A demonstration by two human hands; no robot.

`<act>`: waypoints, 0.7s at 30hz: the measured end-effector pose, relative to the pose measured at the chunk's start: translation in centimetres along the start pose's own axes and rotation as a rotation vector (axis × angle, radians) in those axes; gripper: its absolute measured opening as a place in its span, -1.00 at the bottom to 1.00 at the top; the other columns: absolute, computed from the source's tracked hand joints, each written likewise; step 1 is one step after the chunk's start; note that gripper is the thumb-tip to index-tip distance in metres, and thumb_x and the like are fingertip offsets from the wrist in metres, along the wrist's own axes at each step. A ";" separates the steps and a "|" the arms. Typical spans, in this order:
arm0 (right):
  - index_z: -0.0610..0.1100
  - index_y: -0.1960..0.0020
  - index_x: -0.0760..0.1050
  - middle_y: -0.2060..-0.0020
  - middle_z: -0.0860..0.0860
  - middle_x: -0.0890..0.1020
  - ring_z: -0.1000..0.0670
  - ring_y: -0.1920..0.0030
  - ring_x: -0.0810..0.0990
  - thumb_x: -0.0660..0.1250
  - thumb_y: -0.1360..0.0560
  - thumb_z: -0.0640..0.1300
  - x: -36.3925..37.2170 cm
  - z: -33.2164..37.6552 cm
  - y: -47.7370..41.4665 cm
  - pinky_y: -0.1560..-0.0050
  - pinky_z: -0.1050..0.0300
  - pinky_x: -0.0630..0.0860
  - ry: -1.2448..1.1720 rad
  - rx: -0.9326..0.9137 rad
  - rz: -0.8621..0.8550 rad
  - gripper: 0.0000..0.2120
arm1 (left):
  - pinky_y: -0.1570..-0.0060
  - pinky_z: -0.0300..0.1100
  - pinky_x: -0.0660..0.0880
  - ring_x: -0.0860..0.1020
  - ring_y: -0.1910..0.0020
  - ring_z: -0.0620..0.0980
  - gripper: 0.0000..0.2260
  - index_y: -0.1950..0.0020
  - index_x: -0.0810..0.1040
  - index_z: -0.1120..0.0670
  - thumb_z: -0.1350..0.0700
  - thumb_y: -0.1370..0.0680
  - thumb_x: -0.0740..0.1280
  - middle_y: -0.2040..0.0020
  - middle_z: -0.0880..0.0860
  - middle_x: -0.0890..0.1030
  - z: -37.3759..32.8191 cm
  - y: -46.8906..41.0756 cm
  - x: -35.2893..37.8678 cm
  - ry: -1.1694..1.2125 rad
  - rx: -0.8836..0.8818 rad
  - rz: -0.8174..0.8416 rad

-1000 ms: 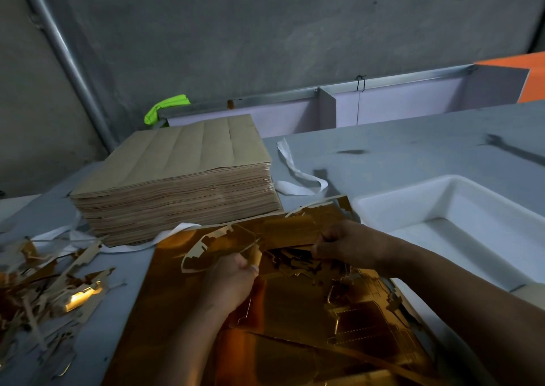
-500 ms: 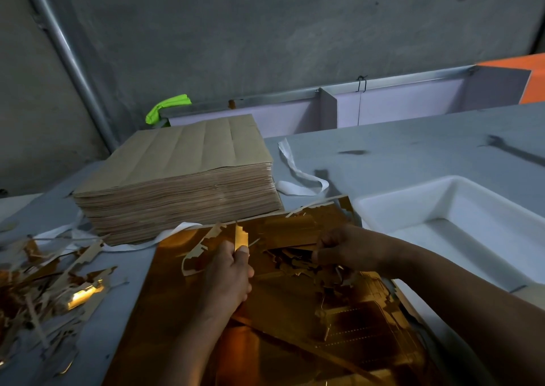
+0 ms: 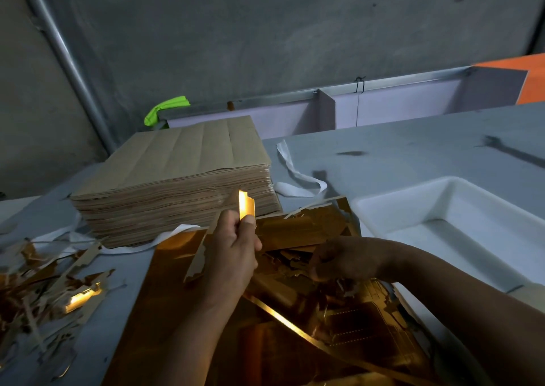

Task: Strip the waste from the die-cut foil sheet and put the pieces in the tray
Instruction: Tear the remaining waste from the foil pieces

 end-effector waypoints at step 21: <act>-0.04 -0.18 0.47 -0.09 -0.05 0.65 0.07 0.32 0.58 0.18 -0.61 0.17 0.9 -0.3 0.3 0.28 0.23 0.55 -0.087 0.106 0.096 -0.68 | 0.63 -0.33 0.21 0.30 0.55 -0.16 -0.77 0.17 0.47 0.01 0.10 -0.67 0.17 0.40 -0.05 0.48 -4.9 -0.1 -1.0 0.616 0.082 -0.053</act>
Point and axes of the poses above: each hand's wrist, its own y-axis away from the middle knuckle, its own x-axis out of the palm, z = x × y, the point moved 8 cm from there along -y, towards the middle knuckle
